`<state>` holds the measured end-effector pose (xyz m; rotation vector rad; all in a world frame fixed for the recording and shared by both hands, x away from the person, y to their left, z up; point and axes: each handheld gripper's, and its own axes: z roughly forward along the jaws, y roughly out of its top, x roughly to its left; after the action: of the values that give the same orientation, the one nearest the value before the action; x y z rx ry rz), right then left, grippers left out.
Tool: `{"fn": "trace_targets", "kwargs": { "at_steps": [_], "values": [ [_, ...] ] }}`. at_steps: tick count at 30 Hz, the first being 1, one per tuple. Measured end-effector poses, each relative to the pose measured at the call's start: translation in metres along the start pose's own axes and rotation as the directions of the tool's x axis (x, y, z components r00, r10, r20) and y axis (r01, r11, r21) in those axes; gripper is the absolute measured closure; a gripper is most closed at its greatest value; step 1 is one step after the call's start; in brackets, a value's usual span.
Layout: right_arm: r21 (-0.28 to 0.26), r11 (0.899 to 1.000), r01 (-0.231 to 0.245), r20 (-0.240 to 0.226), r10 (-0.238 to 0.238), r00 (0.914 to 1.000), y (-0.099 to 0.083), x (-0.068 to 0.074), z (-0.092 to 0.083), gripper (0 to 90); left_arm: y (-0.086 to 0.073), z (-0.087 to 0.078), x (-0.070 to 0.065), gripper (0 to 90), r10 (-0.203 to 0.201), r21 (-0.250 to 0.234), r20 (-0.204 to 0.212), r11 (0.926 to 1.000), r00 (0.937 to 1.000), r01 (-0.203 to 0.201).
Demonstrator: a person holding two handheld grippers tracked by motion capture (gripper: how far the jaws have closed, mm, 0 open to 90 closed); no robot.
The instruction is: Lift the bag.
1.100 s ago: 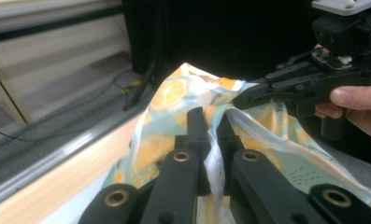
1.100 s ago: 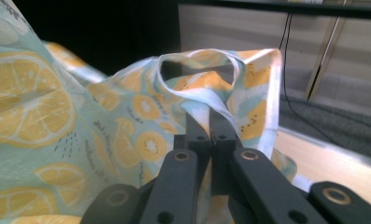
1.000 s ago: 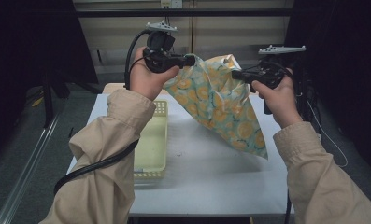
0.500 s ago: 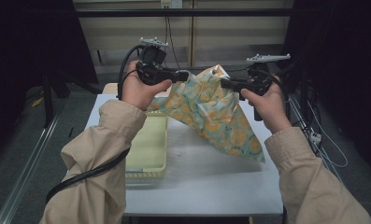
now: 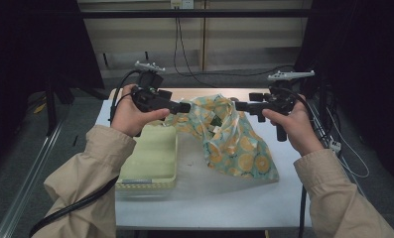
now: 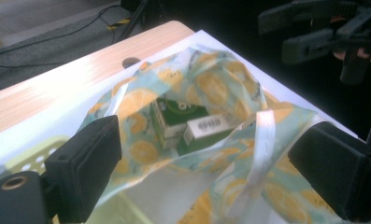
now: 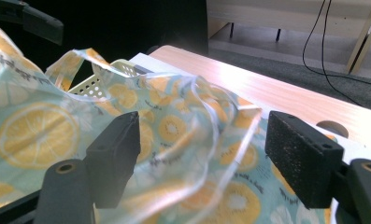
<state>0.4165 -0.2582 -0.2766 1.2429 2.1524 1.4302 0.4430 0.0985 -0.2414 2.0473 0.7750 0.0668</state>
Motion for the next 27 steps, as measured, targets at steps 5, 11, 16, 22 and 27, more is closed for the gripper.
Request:
{"fn": "trace_targets", "kwargs": {
  "at_steps": [5, 11, 16, 22, 27],
  "values": [
    [-0.002, 1.000, 0.015, 0.009, -0.015, 0.9998, -0.019, -0.004, -0.012, 23.6, -0.019, -0.018, 0.003, 5.8, 0.052, -0.009, 0.005, 0.9986, 0.9986, -0.052],
    [0.009, 0.999, 0.039, 0.014, -0.039, 0.9992, -0.056, -0.007, -0.020, 20.6, -0.058, -0.032, 0.008, 5.0, 0.082, 0.006, 0.020, 0.9966, 0.9964, -0.083],
    [0.021, 0.999, 0.047, 0.038, -0.048, 0.9981, -0.087, -0.008, -0.024, 20.0, -0.098, -0.038, 0.014, 5.5, 0.079, -0.003, -0.002, 0.9968, 0.9968, -0.079],
    [0.019, 0.999, 0.046, 0.051, -0.047, 0.9976, -0.123, -0.006, -0.031, 19.8, -0.148, -0.041, 0.017, 6.6, 0.053, -0.030, 0.024, 0.9982, 0.9983, -0.052],
    [0.031, 0.998, 0.048, 0.070, -0.050, 0.9962, -0.151, -0.003, -0.039, 19.6, -0.177, -0.046, 0.014, 6.6, 0.048, -0.032, 0.020, 0.9984, 0.9987, -0.047]
  ]
}}
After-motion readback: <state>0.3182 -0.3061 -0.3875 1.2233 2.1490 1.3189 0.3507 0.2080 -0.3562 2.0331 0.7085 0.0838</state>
